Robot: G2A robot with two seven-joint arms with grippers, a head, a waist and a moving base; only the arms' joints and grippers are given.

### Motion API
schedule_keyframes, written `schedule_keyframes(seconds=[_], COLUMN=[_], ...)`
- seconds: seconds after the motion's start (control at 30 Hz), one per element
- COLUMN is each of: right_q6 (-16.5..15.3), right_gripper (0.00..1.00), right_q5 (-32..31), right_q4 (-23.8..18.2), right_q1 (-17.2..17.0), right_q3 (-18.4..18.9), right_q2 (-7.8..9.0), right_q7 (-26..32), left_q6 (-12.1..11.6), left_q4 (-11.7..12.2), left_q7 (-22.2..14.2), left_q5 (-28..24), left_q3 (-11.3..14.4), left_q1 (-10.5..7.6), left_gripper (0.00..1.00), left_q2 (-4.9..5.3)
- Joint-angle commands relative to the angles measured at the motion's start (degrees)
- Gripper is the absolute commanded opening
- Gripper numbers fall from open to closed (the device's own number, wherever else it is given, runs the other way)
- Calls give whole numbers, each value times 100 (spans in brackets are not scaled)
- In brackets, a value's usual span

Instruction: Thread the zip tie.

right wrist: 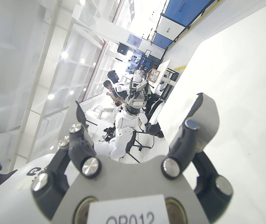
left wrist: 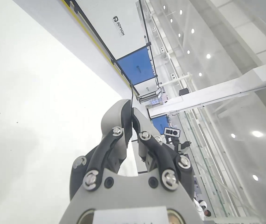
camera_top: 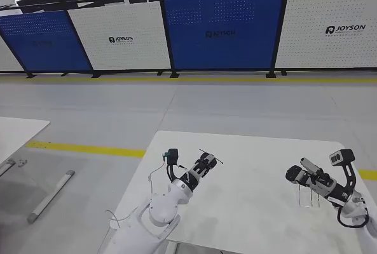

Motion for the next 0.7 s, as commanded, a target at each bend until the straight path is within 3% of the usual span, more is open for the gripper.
schedule_keyframes(seconds=[0.0, 0.1, 0.27, 0.4, 0.47, 0.67], right_q6=[16, 336, 1314, 2011, 2424, 2472], right_gripper=[100, 100, 100, 100, 100, 100], right_q5=[-119, -597, -1265, -2536, -3370, -3397], right_q4=[-97, -333, -549, -653, -612, -622], right_q1=[-8, 17, 321, 662, 862, 884], right_q3=[-1, 85, 497, 506, 382, 354], right_q2=[5, 72, 256, 387, 420, 416], right_q7=[-42, 263, 1199, 1570, 1280, 1225], left_q6=[0, 0, 0, 0, 0, 0], left_q4=[0, 0, 0, 0, 0, 0], left_q7=[0, 0, 0, 0, 0, 0], left_q5=[-1, -1, -1, -1, -1, -1], left_q3=[0, 0, 0, 0, 0, 0], left_q1=[0, 0, 0, 0, 0, 0], left_gripper=[0, 0, 0, 0, 0, 0], left_q2=[0, 0, 0, 0, 0, 0])
